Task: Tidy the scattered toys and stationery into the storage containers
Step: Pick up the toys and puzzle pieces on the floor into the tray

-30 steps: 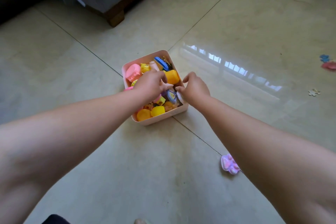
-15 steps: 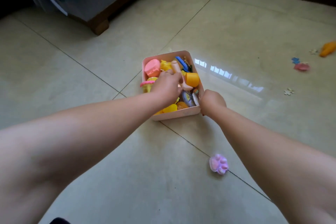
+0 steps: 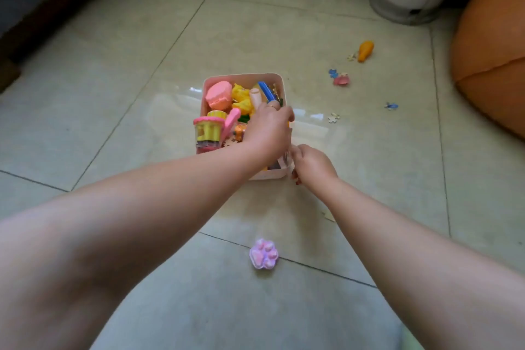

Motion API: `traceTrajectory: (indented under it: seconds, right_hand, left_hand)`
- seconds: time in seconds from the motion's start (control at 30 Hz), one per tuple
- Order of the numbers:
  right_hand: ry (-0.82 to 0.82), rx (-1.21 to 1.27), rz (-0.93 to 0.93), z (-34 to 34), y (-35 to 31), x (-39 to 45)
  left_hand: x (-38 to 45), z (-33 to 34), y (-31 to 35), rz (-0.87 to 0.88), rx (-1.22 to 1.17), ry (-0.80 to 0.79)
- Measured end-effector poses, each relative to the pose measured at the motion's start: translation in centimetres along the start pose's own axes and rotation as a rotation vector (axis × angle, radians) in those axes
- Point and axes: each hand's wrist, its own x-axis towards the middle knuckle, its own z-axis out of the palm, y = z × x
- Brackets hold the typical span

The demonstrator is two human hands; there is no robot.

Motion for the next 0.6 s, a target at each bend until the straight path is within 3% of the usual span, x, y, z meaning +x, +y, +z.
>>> traceTrajectory:
  seconds: [0.2, 0.4, 0.6]
  right_hand:
    - [0.138, 0.077, 0.109, -3.8, 6.6, -0.2]
    - [0.121, 0.098, 0.121, -6.2, 11.5, -1.9]
    - [0.057, 0.070, 0.031, -4.8, 12.8, -3.0]
  left_hand:
    - [4.2, 3.8, 4.7, 0.144, -0.001, -0.138]
    - [7.4, 7.9, 7.1, -0.053, -0.081, -0.322]
    - [10.0, 9.9, 7.1, -0.163, -0.098, -0.365]
